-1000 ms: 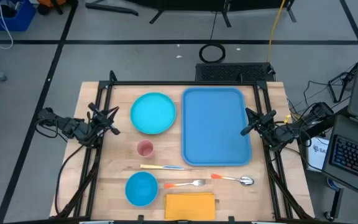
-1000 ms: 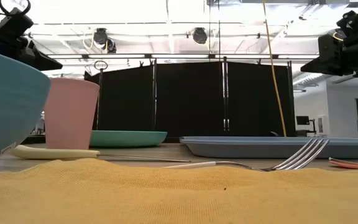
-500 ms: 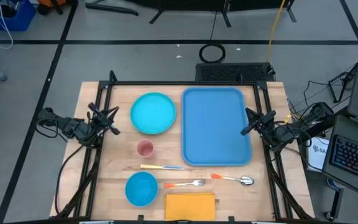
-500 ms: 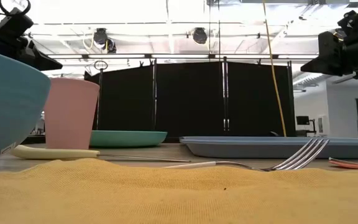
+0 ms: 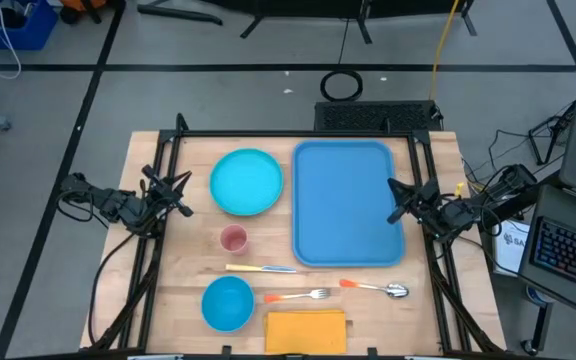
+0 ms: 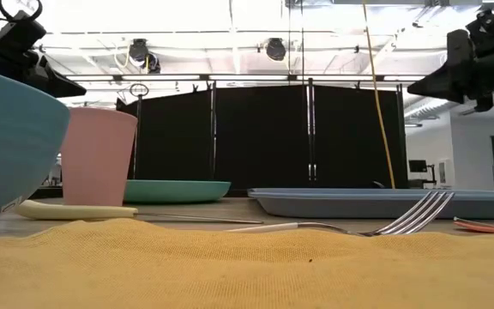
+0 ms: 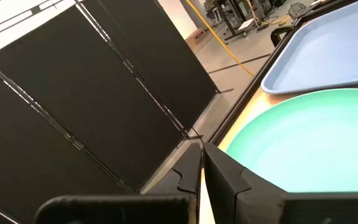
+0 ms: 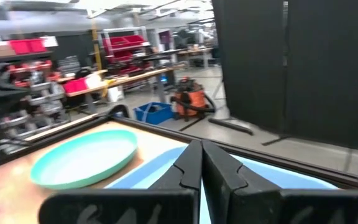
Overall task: Set up tray
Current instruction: Put the green plate on the blue serving tray
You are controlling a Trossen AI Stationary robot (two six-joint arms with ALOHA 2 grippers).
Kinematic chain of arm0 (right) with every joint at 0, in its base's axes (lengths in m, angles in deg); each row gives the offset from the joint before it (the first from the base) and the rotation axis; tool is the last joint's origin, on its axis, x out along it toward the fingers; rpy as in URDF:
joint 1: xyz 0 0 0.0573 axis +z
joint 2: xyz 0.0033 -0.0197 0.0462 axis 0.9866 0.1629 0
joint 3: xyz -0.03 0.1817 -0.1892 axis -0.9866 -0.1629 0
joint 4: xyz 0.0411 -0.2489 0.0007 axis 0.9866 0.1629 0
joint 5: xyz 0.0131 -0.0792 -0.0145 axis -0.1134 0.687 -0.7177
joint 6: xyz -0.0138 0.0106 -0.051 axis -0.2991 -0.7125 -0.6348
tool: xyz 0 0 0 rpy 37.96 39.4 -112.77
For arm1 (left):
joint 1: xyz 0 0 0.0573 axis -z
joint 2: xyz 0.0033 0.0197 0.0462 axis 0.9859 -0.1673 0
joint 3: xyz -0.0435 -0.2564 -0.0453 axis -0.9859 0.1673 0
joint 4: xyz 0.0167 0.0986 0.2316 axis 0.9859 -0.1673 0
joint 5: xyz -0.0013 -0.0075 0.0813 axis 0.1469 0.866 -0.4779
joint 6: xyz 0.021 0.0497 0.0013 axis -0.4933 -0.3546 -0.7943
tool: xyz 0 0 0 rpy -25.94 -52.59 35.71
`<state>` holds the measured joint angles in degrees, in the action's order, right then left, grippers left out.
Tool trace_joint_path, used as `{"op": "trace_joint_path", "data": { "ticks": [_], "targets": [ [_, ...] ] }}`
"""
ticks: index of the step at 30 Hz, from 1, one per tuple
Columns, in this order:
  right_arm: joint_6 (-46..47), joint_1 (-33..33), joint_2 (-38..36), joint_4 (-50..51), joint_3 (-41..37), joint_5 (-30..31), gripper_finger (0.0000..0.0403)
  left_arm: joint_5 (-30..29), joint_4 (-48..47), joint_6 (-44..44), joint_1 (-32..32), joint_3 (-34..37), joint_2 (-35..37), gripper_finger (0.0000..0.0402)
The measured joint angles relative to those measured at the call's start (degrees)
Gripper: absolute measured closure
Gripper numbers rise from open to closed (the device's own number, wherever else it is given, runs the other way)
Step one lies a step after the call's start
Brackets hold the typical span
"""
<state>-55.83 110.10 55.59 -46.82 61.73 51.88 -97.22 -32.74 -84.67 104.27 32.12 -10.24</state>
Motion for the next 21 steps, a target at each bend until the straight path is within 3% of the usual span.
{"op": "trace_joint_path", "data": {
  "ticks": [21],
  "targets": [
    [-2.6, 0.0, 0.0, 0.3, 0.0, 0.2, 0.0403, 0.0, 0.0, 0.0, 0.0, 0.0, 0.0, 0.0378]
  ]
}}
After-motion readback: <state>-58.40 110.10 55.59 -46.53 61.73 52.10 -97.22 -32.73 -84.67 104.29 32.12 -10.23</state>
